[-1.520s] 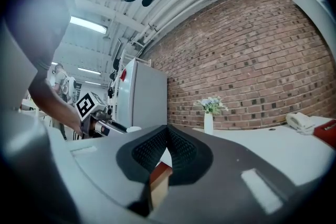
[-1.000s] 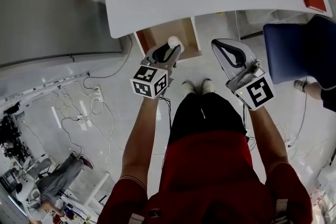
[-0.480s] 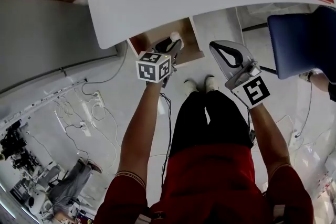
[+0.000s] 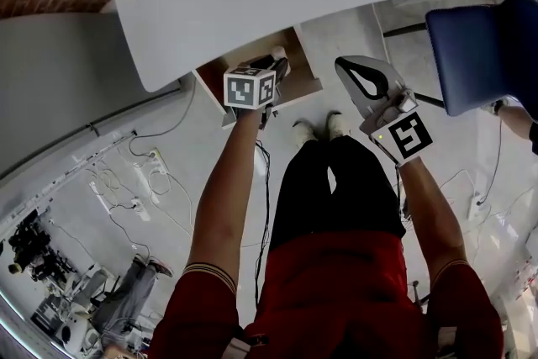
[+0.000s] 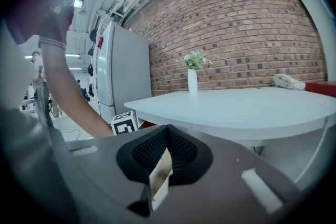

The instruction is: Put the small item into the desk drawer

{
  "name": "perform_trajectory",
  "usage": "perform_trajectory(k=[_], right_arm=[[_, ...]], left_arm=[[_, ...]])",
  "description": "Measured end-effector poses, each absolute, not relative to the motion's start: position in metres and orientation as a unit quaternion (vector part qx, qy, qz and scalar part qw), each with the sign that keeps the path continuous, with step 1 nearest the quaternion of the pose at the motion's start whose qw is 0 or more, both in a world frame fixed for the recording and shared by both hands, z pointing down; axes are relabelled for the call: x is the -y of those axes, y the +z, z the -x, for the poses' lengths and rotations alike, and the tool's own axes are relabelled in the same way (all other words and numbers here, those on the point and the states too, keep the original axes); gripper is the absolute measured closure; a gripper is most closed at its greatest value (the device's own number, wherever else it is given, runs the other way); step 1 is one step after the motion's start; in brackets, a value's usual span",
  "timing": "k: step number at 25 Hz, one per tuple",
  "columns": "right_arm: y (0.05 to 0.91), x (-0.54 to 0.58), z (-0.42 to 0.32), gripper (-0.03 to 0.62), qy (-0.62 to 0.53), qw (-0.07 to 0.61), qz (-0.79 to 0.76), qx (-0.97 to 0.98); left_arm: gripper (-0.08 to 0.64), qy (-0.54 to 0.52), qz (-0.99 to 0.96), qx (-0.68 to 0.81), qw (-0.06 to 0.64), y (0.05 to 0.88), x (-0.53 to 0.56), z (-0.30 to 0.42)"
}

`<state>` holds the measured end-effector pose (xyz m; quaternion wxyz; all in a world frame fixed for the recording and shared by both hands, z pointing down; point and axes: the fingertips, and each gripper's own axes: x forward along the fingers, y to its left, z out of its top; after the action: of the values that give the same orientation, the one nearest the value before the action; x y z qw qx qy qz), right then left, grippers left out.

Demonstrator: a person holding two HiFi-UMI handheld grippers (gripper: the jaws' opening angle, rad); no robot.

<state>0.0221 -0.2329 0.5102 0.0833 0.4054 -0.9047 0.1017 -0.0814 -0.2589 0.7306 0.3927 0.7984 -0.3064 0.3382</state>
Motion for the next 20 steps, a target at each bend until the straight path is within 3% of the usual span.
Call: perform_trajectory(k=[20], right_arm=[[0.542,0.255,-0.036,0.581,0.114,0.118,-0.395,0.904]], left_arm=[[0.431,0.41,-0.717,0.308,0.473,0.812,0.267,0.093]])
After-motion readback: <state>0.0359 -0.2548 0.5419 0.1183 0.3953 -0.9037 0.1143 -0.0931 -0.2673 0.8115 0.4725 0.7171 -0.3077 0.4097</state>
